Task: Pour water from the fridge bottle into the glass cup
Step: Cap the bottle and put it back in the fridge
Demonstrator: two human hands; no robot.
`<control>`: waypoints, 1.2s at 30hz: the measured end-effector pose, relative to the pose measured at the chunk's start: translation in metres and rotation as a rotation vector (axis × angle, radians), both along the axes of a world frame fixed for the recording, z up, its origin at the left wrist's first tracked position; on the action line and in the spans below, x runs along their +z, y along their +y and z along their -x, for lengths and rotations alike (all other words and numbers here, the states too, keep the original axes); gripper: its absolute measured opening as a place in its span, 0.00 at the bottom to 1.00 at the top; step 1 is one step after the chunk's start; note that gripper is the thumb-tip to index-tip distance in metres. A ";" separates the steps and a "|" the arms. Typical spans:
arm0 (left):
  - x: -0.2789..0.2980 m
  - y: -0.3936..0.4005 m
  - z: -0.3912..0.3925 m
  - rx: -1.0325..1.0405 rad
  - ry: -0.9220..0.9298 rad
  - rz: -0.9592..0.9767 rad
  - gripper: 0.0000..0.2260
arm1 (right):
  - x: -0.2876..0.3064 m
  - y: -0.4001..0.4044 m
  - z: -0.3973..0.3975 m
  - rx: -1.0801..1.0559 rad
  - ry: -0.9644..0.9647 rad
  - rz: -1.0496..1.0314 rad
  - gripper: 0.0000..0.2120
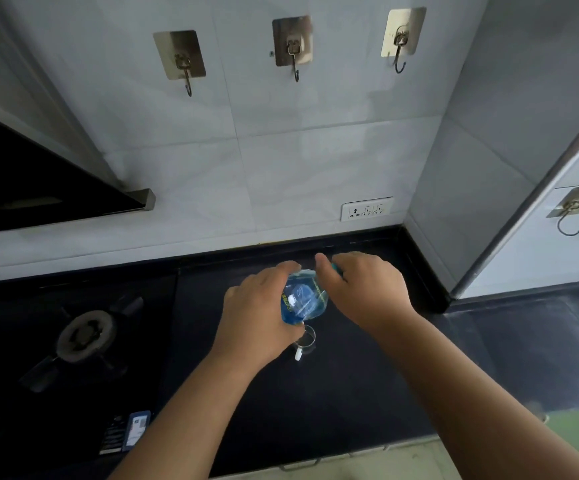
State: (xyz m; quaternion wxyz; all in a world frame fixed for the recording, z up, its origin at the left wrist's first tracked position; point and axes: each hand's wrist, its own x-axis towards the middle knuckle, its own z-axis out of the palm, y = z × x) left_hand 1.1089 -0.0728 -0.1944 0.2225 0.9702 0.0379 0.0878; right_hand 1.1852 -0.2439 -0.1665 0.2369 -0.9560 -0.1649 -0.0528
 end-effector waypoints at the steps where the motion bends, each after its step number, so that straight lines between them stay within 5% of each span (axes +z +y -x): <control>1: 0.000 0.001 0.001 -0.006 -0.004 -0.027 0.40 | 0.002 0.001 0.000 -0.037 0.054 0.018 0.29; 6: 0.001 0.011 0.003 -0.017 0.004 0.045 0.38 | 0.006 0.012 -0.001 -0.023 0.199 0.012 0.33; 10: 0.017 0.028 0.009 0.044 -0.020 0.244 0.37 | -0.003 0.021 0.001 0.018 0.679 -0.773 0.29; 12: 0.028 0.040 0.012 0.055 -0.026 0.339 0.35 | -0.017 0.026 -0.001 -0.064 0.900 -0.919 0.31; 16: 0.052 0.062 0.023 0.039 -0.054 0.544 0.35 | -0.038 0.039 -0.004 -0.077 1.197 -0.851 0.33; 22: 0.073 0.077 0.064 0.034 -0.080 0.678 0.39 | -0.023 0.068 0.017 0.253 1.453 -0.864 0.33; 27: 0.079 0.075 0.130 0.232 -0.139 0.705 0.39 | -0.019 0.087 0.041 0.493 1.655 -0.763 0.36; 36: 0.086 0.038 0.289 0.720 -0.303 0.789 0.37 | -0.020 0.134 0.141 0.866 1.858 -0.442 0.24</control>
